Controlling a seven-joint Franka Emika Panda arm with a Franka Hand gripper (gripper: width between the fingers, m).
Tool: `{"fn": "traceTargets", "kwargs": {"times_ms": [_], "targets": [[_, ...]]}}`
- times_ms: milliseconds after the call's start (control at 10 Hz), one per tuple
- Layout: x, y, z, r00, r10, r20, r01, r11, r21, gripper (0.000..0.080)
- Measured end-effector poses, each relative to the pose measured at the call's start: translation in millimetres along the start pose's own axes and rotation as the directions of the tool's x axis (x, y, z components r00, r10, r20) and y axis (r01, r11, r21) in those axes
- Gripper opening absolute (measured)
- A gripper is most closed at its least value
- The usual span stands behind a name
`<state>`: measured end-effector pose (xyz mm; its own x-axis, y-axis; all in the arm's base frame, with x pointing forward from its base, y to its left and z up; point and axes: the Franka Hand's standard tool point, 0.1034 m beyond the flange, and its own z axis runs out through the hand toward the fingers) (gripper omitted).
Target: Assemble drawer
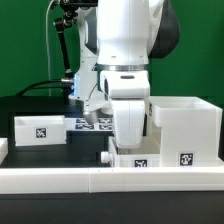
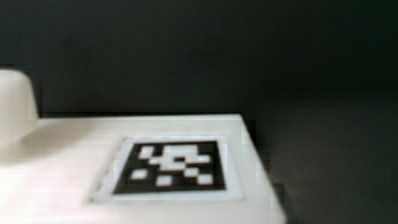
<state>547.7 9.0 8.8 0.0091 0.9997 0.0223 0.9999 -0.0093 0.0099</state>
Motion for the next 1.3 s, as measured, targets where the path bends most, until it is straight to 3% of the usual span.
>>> {"fn": "traceTargets", "kwargs": {"times_ms": [100,200,300,400,500,600,900,1100,1300], "targets": [[0.1,0.1,-0.1,1.0,0.003,0.0,-0.003,1.0,-0.002,0.0149],[1.0,0.3,-0.4,1.0,0.013,-0.001,-0.013,1.0,-0.006,0.031],[3.9,0.9,-1.6,1.0,0.016,-0.002,-0.016,1.0,-0.007,0.031],[6.4,2.7,-4.8,1.0,0.018,-0.003,-0.018,1.0,-0.007,0.0485],[6.3,4.1,-10.3,1.0,0.019,-0.001,-0.019,1.0,-0.008,0.0485],[3.2,5.1,-18.0,1.0,0.023,0.003,-0.023,1.0,-0.004,0.0618],[-15.7,10.9,-45.9,0.999,0.039,0.018,-0.04,0.999,0.014,0.0648],[-26.3,26.8,-59.9,0.999,0.037,0.027,-0.037,0.999,0.02,0.0649],[-39.2,33.3,-58.4,0.999,0.027,0.031,-0.028,0.999,0.033,0.0649]]}}
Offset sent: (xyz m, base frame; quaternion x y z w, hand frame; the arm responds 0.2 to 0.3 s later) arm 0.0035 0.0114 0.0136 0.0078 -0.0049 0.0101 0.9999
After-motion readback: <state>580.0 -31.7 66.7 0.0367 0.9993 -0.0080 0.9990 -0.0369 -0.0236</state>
